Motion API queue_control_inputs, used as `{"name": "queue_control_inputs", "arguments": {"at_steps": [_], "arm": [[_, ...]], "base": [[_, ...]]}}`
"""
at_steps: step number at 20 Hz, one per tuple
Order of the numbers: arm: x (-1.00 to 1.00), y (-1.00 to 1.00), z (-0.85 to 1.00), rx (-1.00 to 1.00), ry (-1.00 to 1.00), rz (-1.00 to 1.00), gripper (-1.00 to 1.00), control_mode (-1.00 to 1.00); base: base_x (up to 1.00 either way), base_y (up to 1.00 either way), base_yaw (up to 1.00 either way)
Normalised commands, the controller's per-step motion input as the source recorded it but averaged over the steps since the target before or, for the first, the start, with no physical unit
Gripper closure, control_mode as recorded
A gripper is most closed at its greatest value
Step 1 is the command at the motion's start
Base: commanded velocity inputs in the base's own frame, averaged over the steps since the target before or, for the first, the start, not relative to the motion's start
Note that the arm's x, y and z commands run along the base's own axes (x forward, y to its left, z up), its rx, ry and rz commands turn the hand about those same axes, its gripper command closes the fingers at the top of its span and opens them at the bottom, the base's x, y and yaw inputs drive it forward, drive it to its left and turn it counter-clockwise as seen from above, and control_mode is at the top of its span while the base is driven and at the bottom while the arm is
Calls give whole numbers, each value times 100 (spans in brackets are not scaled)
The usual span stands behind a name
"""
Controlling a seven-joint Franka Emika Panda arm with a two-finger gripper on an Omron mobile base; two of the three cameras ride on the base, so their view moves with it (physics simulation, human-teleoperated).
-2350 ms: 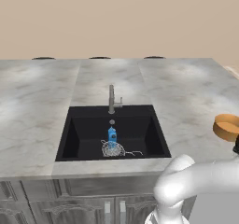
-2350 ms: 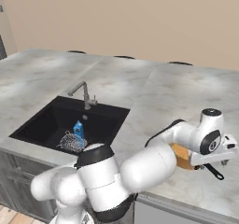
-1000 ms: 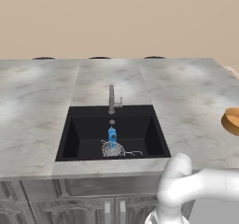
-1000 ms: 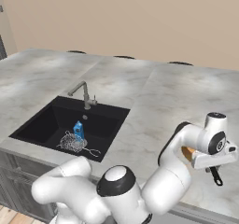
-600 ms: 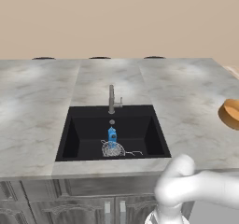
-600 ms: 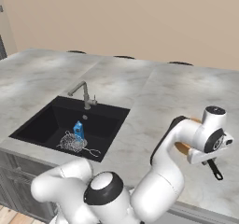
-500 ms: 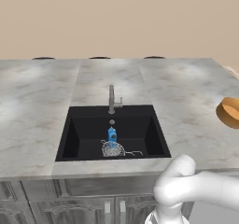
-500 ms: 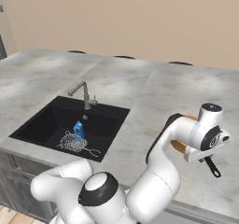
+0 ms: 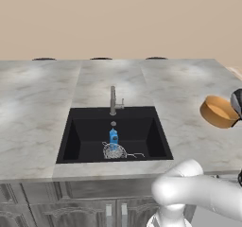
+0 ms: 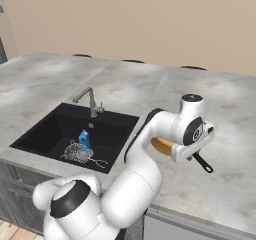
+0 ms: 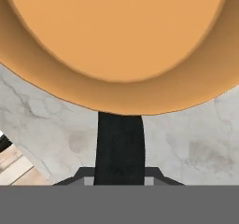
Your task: Pick the strainer and saucepan and place them in the sink. Then turn on the water.
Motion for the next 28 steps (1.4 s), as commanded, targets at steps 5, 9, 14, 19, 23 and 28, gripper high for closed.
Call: {"name": "queue_control_inputs", "arguments": {"at_steps": [5, 9, 14, 19, 23, 28], "arm": [[11, 99, 9, 0, 9, 20, 100, -100], [1, 32, 0, 0, 7, 3, 100, -100], [0, 33, 0, 0, 0, 0, 100, -100], [0, 76, 0, -2, 0, 2, 100, -100], [3, 80, 0, -1, 0, 9, 100, -100], [24, 82, 0, 0, 0, 11, 100, -100]], "base": [[0, 0, 0], [0, 0, 0], [0, 0, 0], [0, 0, 0], [0, 0, 0], [0, 0, 0]]}}
